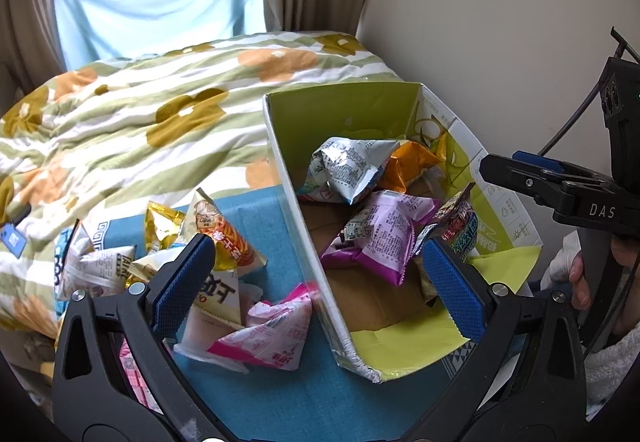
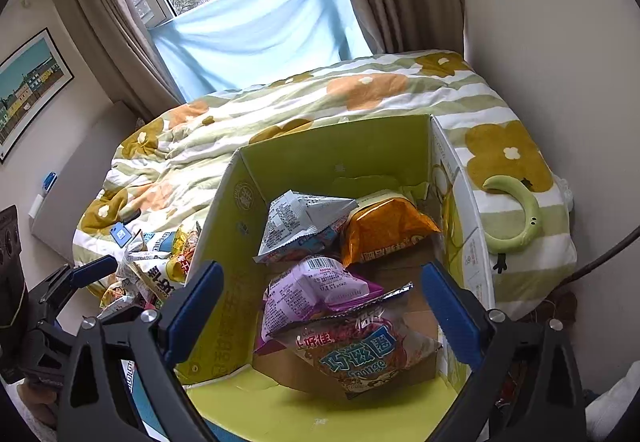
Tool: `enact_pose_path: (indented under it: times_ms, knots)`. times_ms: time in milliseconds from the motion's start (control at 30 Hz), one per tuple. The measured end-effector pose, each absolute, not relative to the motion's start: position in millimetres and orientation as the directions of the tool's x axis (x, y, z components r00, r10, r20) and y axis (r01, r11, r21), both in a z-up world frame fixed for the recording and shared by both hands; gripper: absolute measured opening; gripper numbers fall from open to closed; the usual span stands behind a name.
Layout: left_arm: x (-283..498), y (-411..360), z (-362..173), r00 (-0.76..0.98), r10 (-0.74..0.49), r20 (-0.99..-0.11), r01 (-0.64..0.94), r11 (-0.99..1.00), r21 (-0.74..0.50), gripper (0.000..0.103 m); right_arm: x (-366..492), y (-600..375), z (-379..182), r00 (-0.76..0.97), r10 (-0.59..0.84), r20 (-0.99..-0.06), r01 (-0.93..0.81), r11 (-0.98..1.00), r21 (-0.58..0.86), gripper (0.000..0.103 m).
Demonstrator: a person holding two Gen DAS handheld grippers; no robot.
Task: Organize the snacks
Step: 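Lower the white-and-blue bag into the box and open the right tool, then lift both tools out of the box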
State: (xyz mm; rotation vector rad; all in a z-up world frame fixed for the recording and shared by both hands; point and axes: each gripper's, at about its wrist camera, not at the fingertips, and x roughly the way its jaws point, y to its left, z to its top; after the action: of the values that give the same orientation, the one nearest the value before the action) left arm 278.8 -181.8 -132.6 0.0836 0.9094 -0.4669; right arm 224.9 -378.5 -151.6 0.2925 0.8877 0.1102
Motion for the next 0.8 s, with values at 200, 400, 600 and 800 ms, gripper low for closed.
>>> enact_pose_path:
  times_ms: [200,400,600,800]
  knots:
    - [260.9,-170.6,-109.8,0.566,-0.347,-0.748,0.415,0.904,-0.106,0.102,206.5,-371.8,-135.3,0.667,0.174,-0.724,0.052,0.959,0.278,0.098]
    - [223.4,-155.1,-81.0,0.619,-0.358,-0.699,0.399,0.910,-0.114,0.102,178.6,-360.1,-104.3,0.702,0.129,-0.701,0.040,0.975,0.219,0.098]
    - [167.0,-140.3,-61.5,0.685,-0.337,-0.646,0.355,0.929,-0.108,0.102,138.9,-334.7,-81.4,0.737,0.135,-0.662,-0.017,0.983,0.181,0.098]
    - [117.4,-104.0,-57.5,0.719,-0.276,-0.638,0.279,0.955,-0.099,0.102,99.1,-310.2,-76.5,0.746,0.195,-0.637,-0.074,0.974,0.213,0.098]
